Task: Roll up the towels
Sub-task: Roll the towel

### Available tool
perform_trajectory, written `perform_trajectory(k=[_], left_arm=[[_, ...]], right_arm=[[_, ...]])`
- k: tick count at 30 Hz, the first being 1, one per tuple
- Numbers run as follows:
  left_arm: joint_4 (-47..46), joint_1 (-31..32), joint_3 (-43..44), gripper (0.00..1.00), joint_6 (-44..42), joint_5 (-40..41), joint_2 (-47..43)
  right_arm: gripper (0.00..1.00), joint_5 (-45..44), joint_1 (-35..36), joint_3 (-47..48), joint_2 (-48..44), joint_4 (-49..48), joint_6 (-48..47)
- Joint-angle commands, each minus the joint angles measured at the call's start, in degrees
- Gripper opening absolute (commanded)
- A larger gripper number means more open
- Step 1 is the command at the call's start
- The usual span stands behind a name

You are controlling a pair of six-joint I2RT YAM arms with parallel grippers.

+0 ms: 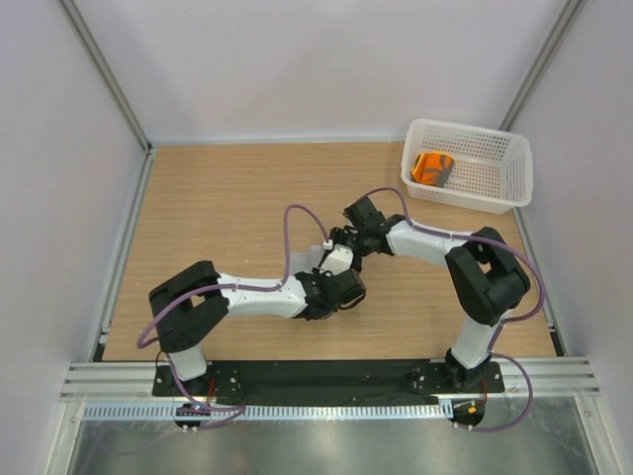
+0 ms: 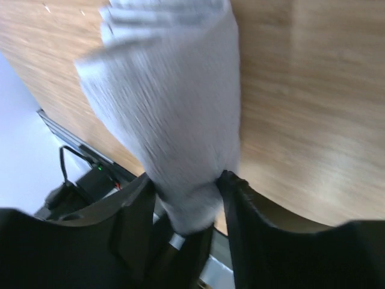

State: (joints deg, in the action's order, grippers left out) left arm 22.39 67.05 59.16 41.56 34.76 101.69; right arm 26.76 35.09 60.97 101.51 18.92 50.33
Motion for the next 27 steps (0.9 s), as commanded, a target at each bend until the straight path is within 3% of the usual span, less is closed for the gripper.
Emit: perform_trajectory(k=[1, 6, 13, 18, 27], left_arm=[[-6.47, -4.46, -4.47, 0.00, 3.79, -3.20, -6.74], [-12.27, -8.41, -15.35, 0.00, 8.61, -13.13, -14.40], [-31.60, -18.16, -30.38, 0.00, 15.37, -31.14, -22.76], [-44.58, -26.43, -38.05, 0.00, 19.78, -45.53, -24.52], [-62.97, -35.14, -43.85, 0.00, 27.51, -59.37, -16.80]], right_arm=[[0.55, 1.11, 0.07, -0.24, -5.01, 8.93, -2.95], [0.65, -4.35, -2.92, 3.80, -6.41, 13.60, -5.85], [0.70, -5.93, -5.73, 7.50, -9.75, 12.82, -6.38], [0.70, -1.03, -5.65, 1.27, -12.57, 3.34, -4.01], [0.72, 1.53, -2.93, -7.00, -9.24, -12.04, -2.16]])
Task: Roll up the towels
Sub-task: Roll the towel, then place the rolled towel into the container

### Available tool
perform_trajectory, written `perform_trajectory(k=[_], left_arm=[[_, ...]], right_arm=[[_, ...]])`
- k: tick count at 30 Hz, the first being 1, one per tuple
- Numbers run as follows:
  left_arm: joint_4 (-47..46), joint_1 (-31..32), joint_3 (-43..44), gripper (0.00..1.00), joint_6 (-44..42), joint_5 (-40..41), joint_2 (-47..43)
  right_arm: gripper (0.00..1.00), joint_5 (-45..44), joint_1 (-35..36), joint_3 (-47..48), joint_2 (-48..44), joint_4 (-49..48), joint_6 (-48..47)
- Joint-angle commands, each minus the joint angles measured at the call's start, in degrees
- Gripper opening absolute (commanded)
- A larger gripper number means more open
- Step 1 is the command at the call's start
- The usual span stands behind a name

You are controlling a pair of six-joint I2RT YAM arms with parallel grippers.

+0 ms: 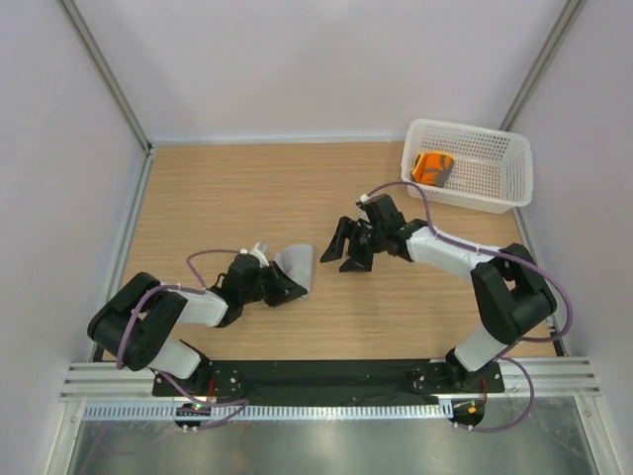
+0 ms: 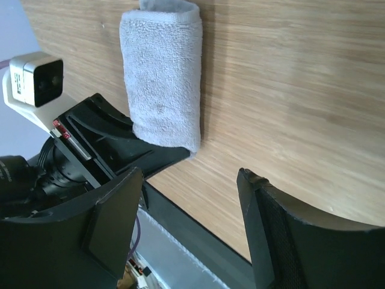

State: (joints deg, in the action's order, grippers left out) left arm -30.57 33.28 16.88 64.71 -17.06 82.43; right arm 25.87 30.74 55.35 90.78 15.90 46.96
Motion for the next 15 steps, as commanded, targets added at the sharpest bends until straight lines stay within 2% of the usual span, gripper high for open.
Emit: perform_trajectory(k=[1, 6, 15], left_arm=[[-11.26, -1.72, -1.85, 0.00, 4.90, -8.25, 3.86], [-16.44, -3.48, -2.91, 0.00, 7.18, -10.62, 7.12], [-24.17, -6.47, -5.28, 0.00, 10.00, -15.01, 12.65]], right_arm=[[0.72, 2.61, 1.95, -2.52, 3.24, -12.18, 1.55], [0.73, 4.98, 3.18, -4.90, 8.88, -23.80, 3.75], [0.74, 4.63, 5.81, -3.85, 17.49, -34.17, 6.30]])
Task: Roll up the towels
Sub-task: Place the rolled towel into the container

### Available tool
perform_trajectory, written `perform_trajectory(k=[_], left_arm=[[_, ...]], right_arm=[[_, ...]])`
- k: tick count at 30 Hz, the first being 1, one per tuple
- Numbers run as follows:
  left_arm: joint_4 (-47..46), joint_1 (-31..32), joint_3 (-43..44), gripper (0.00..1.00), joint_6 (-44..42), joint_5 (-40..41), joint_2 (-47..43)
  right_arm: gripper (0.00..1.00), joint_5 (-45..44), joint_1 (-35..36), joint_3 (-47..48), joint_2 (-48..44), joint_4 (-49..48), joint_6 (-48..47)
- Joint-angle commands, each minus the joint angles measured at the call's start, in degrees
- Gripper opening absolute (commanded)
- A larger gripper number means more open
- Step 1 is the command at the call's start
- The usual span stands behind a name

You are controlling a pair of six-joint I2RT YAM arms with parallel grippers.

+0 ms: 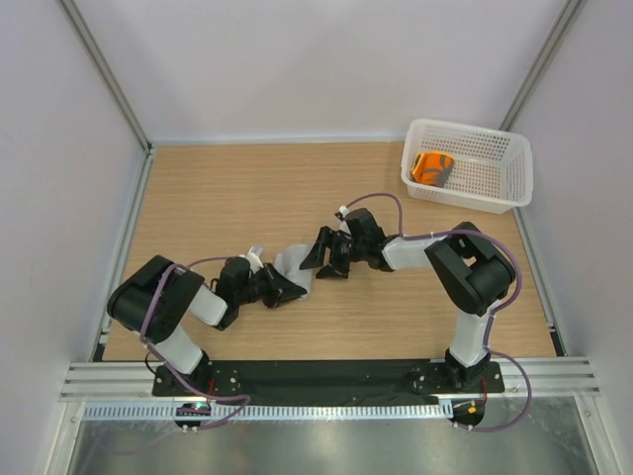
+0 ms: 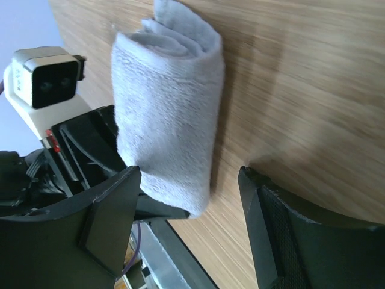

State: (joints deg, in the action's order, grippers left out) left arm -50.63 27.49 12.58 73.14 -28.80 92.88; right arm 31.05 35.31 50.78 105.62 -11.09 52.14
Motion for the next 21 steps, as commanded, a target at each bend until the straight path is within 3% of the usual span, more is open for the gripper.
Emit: perform_trajectory(k=[1, 5, 12, 15, 16, 17, 20, 21], left_arm=[[-4.99, -0.68, -1.06, 0.00, 1.91, -3.63, 2.83], [-12.81, -1.29, -2.20, 0.00, 6.03, -5.74, 6.95], [-37.95, -3.14, -3.00, 0.00, 15.17, -9.61, 22.32], [-37.96, -3.23, -3.00, 0.01, 14.31, -9.96, 24.37], [-37.96, -3.23, -3.00, 0.02, 14.05, -10.05, 24.19], [-37.88, -3.31, -3.00, 0.04, 13.87, -10.05, 23.32], [-37.53, -3.31, -3.17, 0.19, 13.78, -9.79, 20.95], [-37.00, -3.23, -3.17, 0.35, 13.78, -9.70, 20.24]], right_arm=[[0.74, -0.64, 1.51, 1.24, 3.35, -7.80, 1.38], [0.73, -1.08, 3.62, 2.91, 6.08, -9.65, 2.26], [0.63, -1.69, 6.52, 3.88, 9.34, -12.90, 3.93], [0.47, -2.04, 7.32, 3.97, 9.78, -14.04, 4.37], [0.30, -2.13, 7.32, 4.15, 9.78, -13.87, 4.37], [0.24, -2.22, 7.49, 4.23, 9.52, -13.87, 4.37], [0.06, -3.10, 7.49, 5.46, 8.90, -12.12, 2.71], [0.03, -3.62, 7.41, 6.16, 8.38, -9.67, 2.10]])
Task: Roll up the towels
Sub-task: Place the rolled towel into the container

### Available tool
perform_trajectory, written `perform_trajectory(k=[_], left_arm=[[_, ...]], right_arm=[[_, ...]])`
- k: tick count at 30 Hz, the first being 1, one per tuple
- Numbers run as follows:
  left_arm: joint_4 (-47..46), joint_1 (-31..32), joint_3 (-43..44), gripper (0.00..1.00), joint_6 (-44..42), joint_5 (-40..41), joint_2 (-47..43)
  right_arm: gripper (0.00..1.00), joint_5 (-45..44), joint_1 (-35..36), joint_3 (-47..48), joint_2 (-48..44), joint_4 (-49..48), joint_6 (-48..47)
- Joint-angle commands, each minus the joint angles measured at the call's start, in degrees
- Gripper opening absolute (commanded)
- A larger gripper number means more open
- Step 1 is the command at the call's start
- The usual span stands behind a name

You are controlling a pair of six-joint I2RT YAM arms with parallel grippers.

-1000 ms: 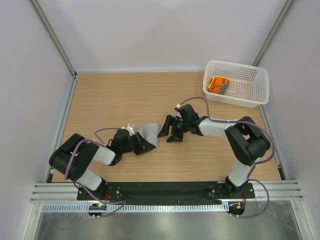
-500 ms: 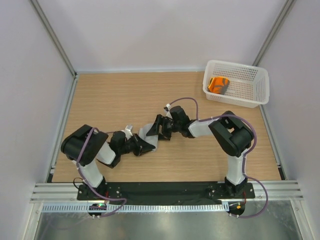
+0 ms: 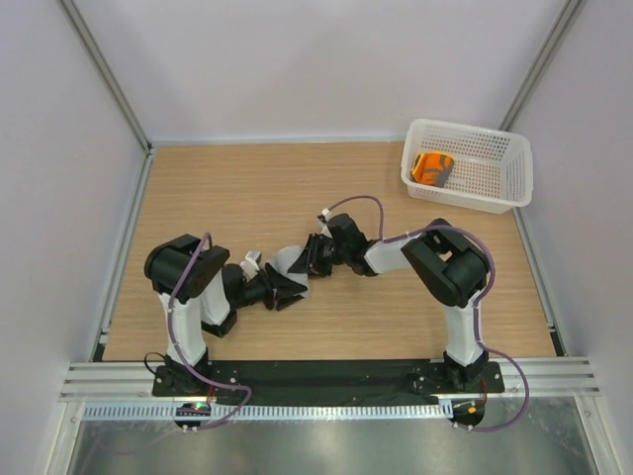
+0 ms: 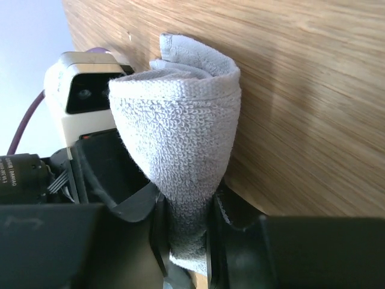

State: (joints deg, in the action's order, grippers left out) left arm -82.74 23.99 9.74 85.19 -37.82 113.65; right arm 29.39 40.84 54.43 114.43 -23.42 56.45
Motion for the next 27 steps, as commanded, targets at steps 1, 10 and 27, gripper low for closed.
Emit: perform_trajectory(k=[1, 10, 27], left_arm=[[-4.28, 0.18, -0.42, 0.41, 1.56, -0.67, -1.14], [-3.04, 0.27, -0.95, 0.99, 2.00, -1.46, -8.25], [44.90, 0.36, 9.33, 1.00, -20.21, 5.28, -33.04]], right_arm=[[0.01, -2.49, 1.79, 3.82, -0.87, 3.98, -2.83], [0.01, -8.11, -1.72, 12.97, -6.67, 23.06, -13.72], [0.01, -13.30, -18.42, 32.72, -14.68, 50.48, -29.19]])
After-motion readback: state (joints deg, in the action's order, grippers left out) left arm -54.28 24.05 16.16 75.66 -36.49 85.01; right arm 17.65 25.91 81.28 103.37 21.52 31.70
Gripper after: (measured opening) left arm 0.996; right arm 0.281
